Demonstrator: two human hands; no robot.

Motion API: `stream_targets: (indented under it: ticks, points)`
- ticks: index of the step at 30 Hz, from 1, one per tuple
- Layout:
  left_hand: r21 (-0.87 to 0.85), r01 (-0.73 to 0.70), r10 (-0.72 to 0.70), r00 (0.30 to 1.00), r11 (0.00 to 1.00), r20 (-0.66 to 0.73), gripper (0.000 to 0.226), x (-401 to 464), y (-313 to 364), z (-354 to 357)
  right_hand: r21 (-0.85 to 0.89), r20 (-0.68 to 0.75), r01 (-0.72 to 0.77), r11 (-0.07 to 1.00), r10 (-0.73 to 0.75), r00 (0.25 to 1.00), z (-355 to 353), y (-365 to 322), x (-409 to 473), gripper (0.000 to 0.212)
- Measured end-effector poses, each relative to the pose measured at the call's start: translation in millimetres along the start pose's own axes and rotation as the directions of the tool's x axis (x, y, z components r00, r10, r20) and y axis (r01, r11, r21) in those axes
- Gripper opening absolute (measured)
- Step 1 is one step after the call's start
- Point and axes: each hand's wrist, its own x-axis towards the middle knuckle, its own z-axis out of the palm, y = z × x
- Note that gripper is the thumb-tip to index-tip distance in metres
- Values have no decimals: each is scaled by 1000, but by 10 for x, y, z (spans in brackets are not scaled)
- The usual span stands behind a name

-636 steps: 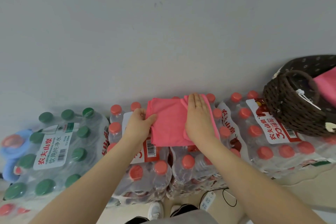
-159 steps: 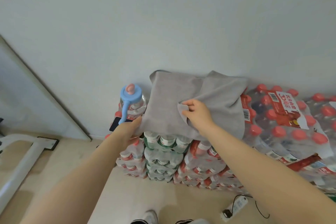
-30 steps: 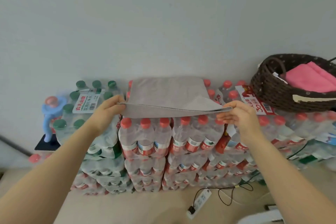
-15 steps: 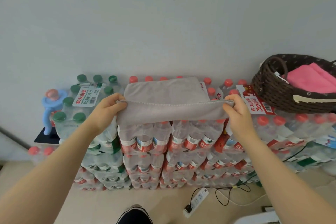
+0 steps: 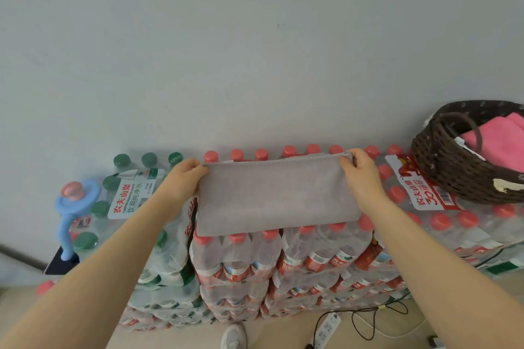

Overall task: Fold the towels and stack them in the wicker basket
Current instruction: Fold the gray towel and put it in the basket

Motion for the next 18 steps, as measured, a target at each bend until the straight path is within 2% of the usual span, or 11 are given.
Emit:
stream_targets:
  ticks: [2, 3, 5, 6, 9, 14, 18]
  points:
    - [143, 21, -20, 1000, 989, -12, 19, 156, -10, 17, -95, 46, -34, 995, 39, 998, 69, 21, 134, 16]
    - [290, 0, 6, 1000, 957, -22, 18, 220, -17, 13, -173, 59, -37, 984, 48, 997, 102, 30, 190, 16]
    - [563, -63, 85, 996, 824, -13, 18, 293, -11, 8, -350, 53, -22, 937, 43, 998, 168, 36, 270, 15]
    - [628, -94, 119, 993, 772, 3, 18, 313, -8, 10, -425, 44, -11, 905, 33, 998, 197, 35, 293, 19]
    - [689, -165, 187, 981, 706, 42, 15, 378, -20, 1, -546, 48, 11, 838, 18, 999, 260, 25, 352, 26]
    - [709, -187, 266, 964, 680, 0, 16, 500, -67, -29, -599, 43, -2, 801, 34, 998, 299, 37, 435, 29]
    - [830, -152, 219, 975, 537, 36, 18, 564, -39, 40, -667, 39, 33, 744, -9, 999, 336, 62, 426, 27]
